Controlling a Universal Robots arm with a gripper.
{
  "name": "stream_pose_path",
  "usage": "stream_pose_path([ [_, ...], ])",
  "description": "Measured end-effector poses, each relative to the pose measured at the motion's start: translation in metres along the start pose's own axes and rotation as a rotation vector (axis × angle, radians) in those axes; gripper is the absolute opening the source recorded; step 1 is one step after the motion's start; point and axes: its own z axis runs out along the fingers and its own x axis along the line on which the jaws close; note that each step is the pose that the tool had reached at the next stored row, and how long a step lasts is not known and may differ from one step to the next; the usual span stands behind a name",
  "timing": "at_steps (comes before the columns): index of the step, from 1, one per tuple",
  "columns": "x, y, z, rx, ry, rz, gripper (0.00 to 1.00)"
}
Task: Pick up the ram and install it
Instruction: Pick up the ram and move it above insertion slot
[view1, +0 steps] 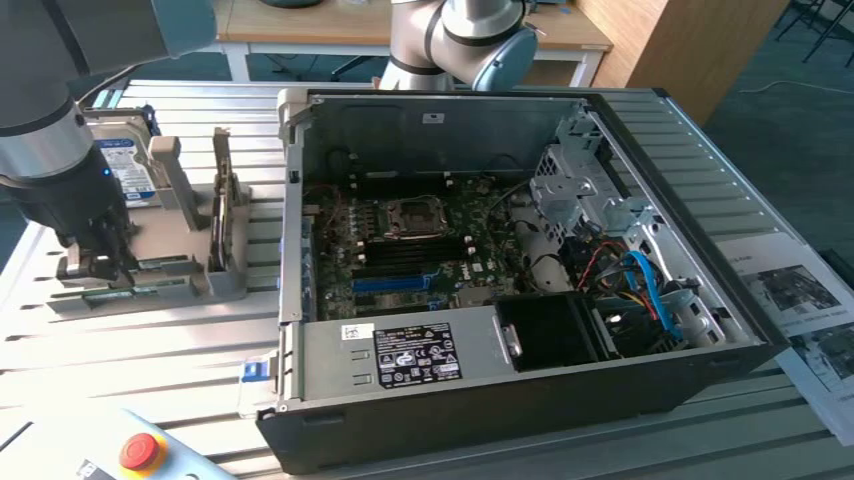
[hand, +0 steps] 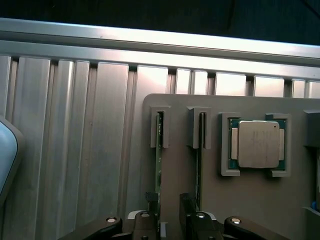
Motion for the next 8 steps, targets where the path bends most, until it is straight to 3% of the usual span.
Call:
stream_pose_path([
  [8, 0.0054, 0.0003, 0.0000, 0.0000, 0.0000, 0.000, 0.31],
])
